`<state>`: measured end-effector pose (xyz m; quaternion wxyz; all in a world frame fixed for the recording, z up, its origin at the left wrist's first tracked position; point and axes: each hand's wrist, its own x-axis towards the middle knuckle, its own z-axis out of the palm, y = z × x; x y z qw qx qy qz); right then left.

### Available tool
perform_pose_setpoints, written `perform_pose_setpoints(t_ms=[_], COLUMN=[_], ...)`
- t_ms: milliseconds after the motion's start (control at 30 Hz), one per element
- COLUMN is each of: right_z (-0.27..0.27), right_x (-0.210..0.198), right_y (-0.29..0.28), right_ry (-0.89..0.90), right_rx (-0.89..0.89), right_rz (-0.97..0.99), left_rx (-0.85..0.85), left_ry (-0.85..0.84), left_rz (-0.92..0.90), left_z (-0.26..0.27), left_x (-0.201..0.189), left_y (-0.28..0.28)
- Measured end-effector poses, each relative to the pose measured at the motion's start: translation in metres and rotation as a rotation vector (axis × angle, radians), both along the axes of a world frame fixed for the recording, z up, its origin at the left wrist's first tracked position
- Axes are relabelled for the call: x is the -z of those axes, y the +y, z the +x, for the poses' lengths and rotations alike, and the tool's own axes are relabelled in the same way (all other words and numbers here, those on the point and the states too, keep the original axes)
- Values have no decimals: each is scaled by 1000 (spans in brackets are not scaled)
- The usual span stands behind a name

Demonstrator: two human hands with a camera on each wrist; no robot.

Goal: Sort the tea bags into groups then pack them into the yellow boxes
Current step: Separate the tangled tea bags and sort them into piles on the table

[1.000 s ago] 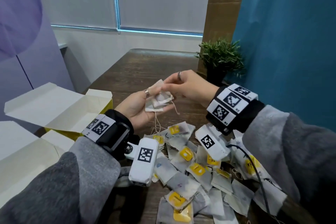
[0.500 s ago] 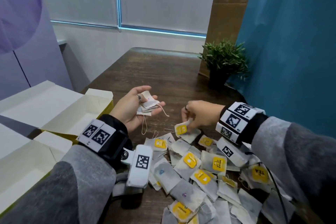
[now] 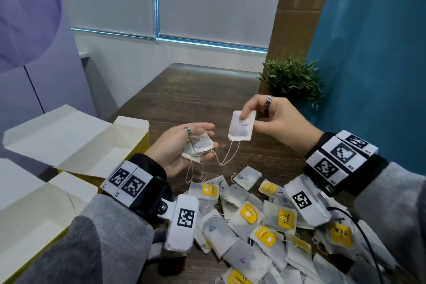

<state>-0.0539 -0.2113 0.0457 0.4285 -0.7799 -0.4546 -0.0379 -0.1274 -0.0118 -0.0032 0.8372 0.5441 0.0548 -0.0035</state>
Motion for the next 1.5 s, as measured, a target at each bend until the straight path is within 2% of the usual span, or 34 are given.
perform_pose_setpoints(t_ms=[133,200,267,300,400,433,533,600,733,800,867,967,1033,1133,1200,1300,1500], right_z=[-3,-5,-6,-3,11,17,30,32,33,34,32,24,17,6,-4,-16,-14], right_x=[0,0,0,0,7,12,34,44,46,42,35,23,22,31,40,46,32], right_y=[12,20,28,30,31,29,20,14,8,4,2,4,14,38,56,74,56], right_ry=[284,332,323,313,323,318,226,187,103,62,153,434,563,625,524,230,20], right_rx=[-84,-124,-154,-127,106,161,138,73,72,84,86,21,-57,-151,-207,-199,-107], right_rz=[6,-106,-223,-243,-243,-335,-944,-1144,-1082,-947,-710,-419,-411,-577,-758,-931,-747], left_rx=[143,178,99,44,-67,-97,-153,-153,-146,-150,-158,-172,-186,-201,-210,-211,-225], left_ry=[-35,-102,-124,-119,-88,-76,-33,-9,14,24,31,4,-20,-46,-52,-53,-29], left_rz=[-107,-71,-61,-64,-71,-75,-94,-102,-105,-109,-123,-151,-178,-200,-207,-198,-154], left_z=[-5,-7,-5,-4,-1,0,1,1,2,2,1,1,0,0,-1,-2,-1], left_x=[-2,-2,0,1,4,5,6,7,8,7,7,4,1,-1,-2,-4,-3], left_y=[0,0,1,3,8,10,15,18,19,19,21,24,26,27,28,29,30])
